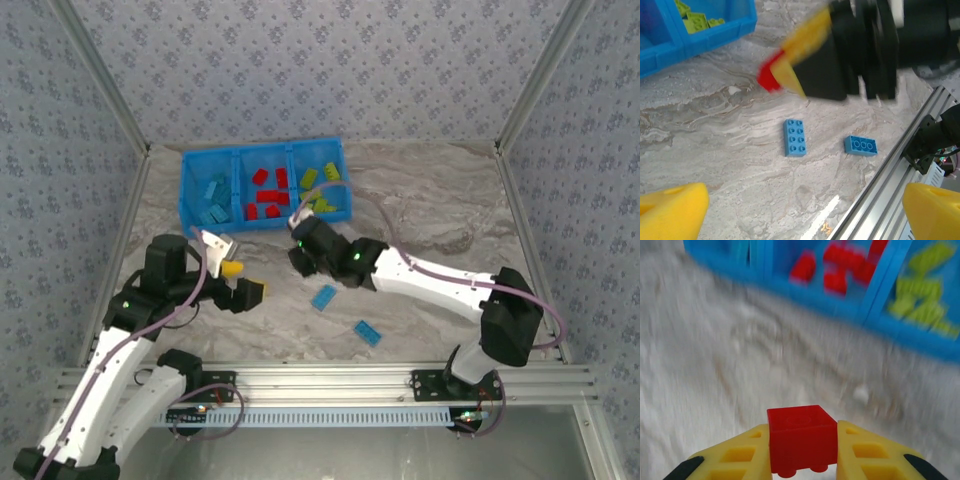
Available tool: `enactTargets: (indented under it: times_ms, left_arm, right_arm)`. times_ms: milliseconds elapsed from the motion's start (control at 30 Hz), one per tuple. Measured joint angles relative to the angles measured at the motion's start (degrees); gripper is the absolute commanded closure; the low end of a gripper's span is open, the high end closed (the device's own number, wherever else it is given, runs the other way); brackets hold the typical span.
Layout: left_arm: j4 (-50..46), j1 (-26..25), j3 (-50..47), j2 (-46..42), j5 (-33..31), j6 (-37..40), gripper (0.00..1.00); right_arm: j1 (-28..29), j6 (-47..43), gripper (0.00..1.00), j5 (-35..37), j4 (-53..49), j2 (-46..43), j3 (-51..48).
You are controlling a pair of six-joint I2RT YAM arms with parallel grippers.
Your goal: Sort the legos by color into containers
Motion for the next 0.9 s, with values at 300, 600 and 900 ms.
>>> enactTargets:
  times_ms: [300,600,900]
  left_arm:
    - [0.0,2.7,-0.1,-2.0,-8.2,-0.7,0.01]
    - [0.0,4.0,-0.1,-3.0,-11.0,-1.3,0.01]
    - [0.0,4.3,-0.1,-3.0,-11.4,-1.3,0.01]
  right_arm:
    - [-6.1,-10.6,0.71,1.1,10.3,28.4,29.2]
    - [-8.5,-20.7,0.58,5.9,-0.1,62.0,73.5]
    - [-10.7,-23.9,0.46,3.8,-5.2,65.3,80.2]
